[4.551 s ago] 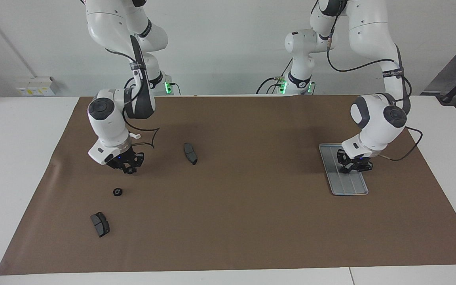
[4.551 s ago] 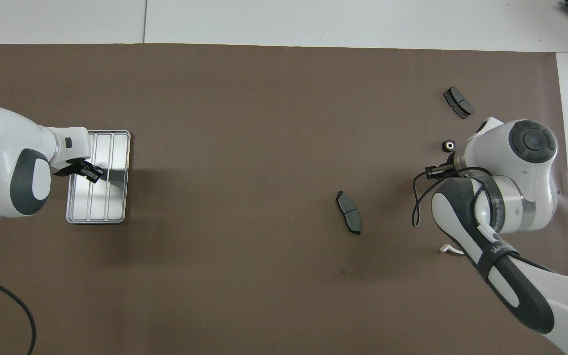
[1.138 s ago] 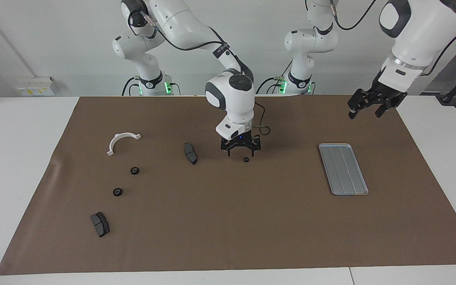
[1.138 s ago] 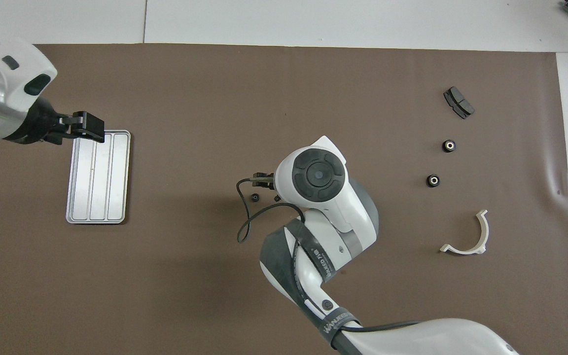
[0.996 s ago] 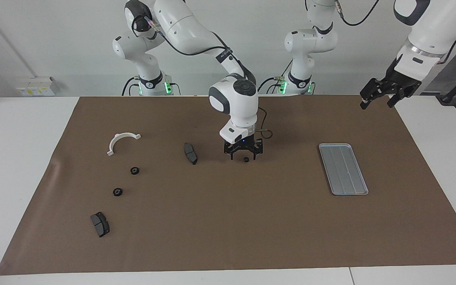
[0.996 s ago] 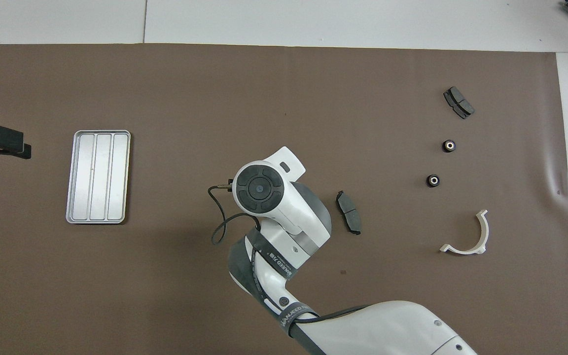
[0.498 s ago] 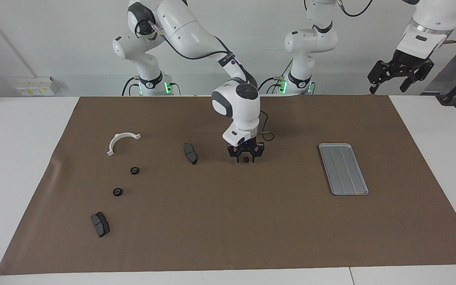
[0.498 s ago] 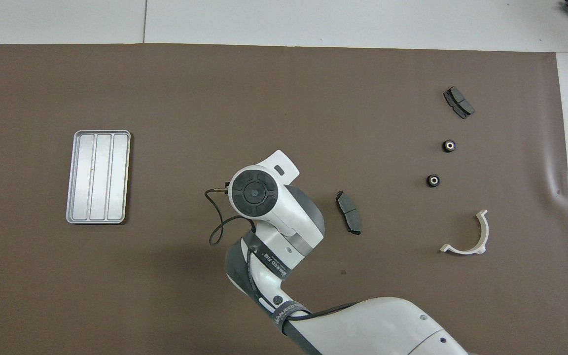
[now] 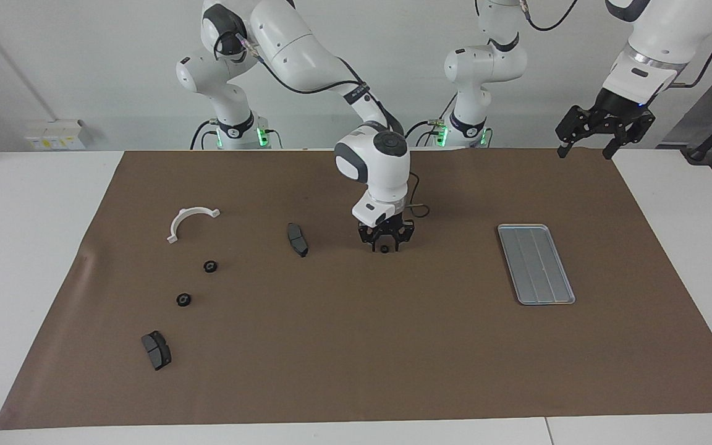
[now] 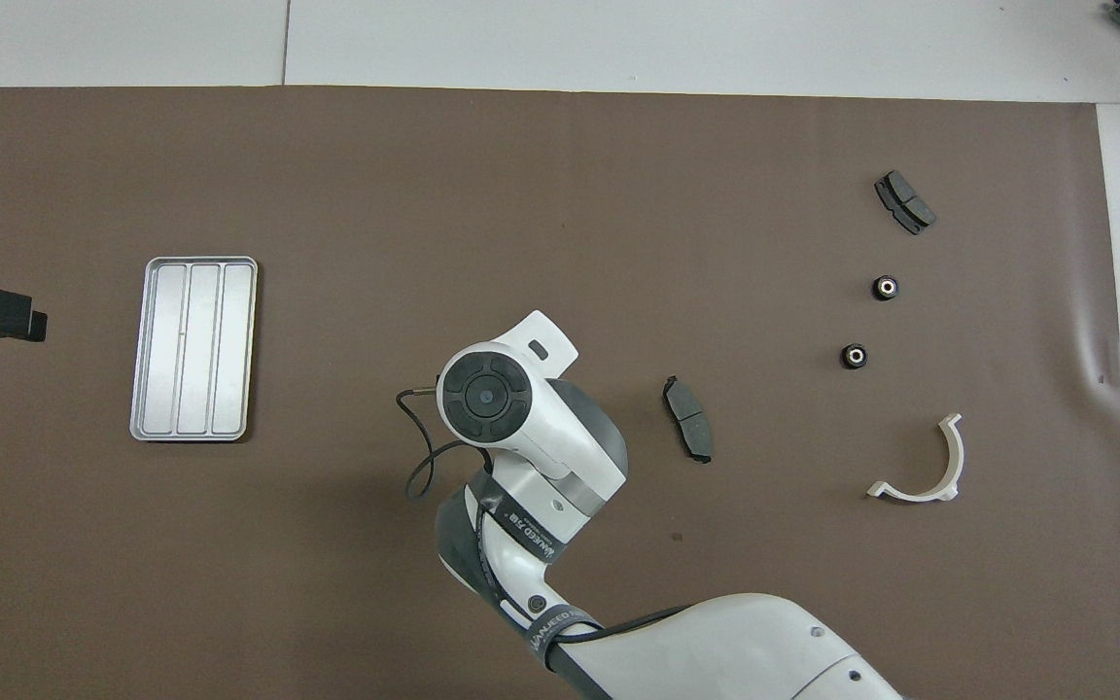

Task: Place bearing gear from tray to pile
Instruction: 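Close the right gripper on the third gear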

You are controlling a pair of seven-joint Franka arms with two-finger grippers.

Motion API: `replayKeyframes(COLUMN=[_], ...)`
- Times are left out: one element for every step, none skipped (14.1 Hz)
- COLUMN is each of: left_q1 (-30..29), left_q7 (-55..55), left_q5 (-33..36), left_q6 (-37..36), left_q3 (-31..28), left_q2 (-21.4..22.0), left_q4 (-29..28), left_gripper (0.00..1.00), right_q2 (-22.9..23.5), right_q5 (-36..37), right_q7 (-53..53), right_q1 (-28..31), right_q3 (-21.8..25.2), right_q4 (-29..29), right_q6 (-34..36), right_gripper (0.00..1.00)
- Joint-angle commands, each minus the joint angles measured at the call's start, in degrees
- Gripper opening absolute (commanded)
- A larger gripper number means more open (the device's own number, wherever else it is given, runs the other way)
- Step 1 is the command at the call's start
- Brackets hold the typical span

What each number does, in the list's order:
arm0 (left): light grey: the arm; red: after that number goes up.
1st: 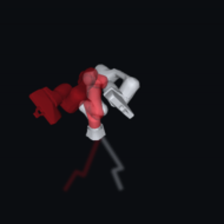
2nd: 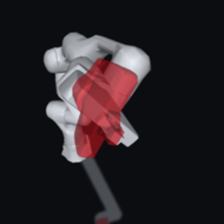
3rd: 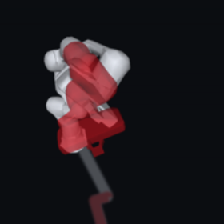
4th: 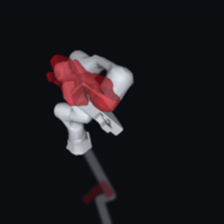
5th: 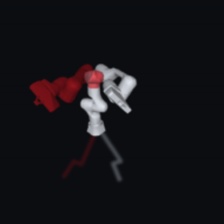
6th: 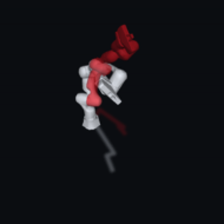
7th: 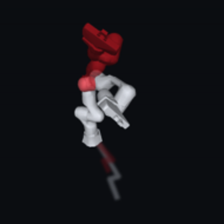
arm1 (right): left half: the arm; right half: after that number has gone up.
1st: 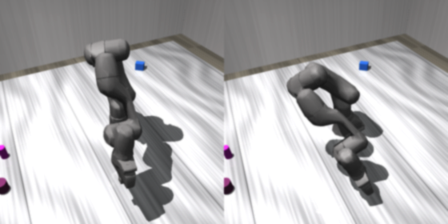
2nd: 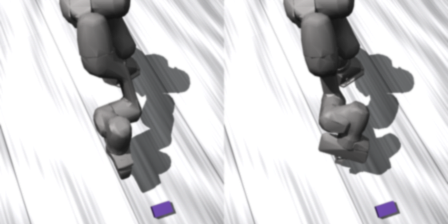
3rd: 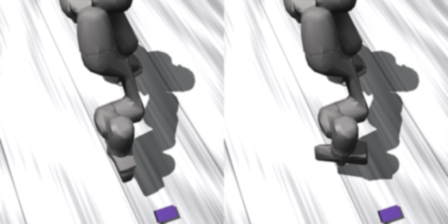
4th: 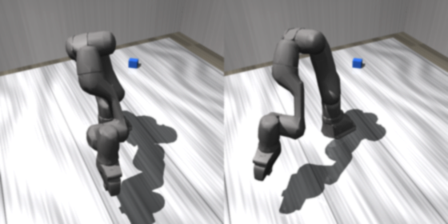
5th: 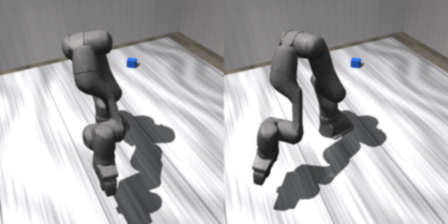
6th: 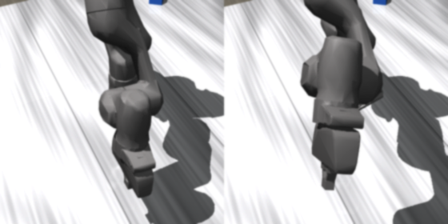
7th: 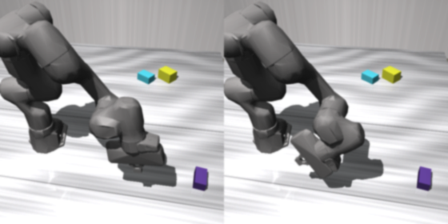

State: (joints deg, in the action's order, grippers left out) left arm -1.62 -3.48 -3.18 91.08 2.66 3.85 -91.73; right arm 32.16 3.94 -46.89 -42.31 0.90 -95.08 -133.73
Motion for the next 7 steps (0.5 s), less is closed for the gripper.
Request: replayKeyframes(left_q1=[0.83, 0.83, 0.83, 0.74, 0.74, 0.92, 0.92], left_q7=[0.57, 0.75, 0.66, 0.66, 0.75, 0.66, 0.66], left_q5=[-0.6, -0.34, -0.33, -0.33, 0.36, 2.54, 3.52], left_q6=[2.26, 2.18, 2.35, 2.18, 2.0, 2.09, 2.26], left_q3=[-0.64, -0.73, -0.73, -0.73, -0.82, -0.73, -0.56], left_q2=[0.72, 0.64, 0.37, 0.37, 0.46, 0.72, 0.9], left_q4=[-2.66, -2.75, -3.01, -3.19, -3.45, -4.06, -4.59], left_gripper=[1.0, 1.0, 1.0, 1.0, 1.0, 1.0, 1.0], right_q2=[-0.17, -0.26, -0.26, -0.26, -0.26, -0.34, -0.35], right_q5=[1.24, 1.24, 1.24, 1.24, 1.24, 1.24, 1.24], right_q7=[-0.3, -0.3, -0.3, -0.3, -0.3, -0.3, -0.3], right_q1=[0.12, 0.12, 0.12, 0.12, 0.12, 0.12, 0.12], right_q3=[-0.02, -0.02, -0.02, -0.02, -0.02, -0.02, -0.02], right_q4=[-0.63, -0.72, -0.81, -0.81, -0.89, -0.98, -1.16], right_q6=[-0.22, -0.13, -0.04, -0.04, -0.04, -0.04, -0.04], right_gripper=[0.57, 0.55, 0.55, 0.55, 0.54, 0.52, 0.51])
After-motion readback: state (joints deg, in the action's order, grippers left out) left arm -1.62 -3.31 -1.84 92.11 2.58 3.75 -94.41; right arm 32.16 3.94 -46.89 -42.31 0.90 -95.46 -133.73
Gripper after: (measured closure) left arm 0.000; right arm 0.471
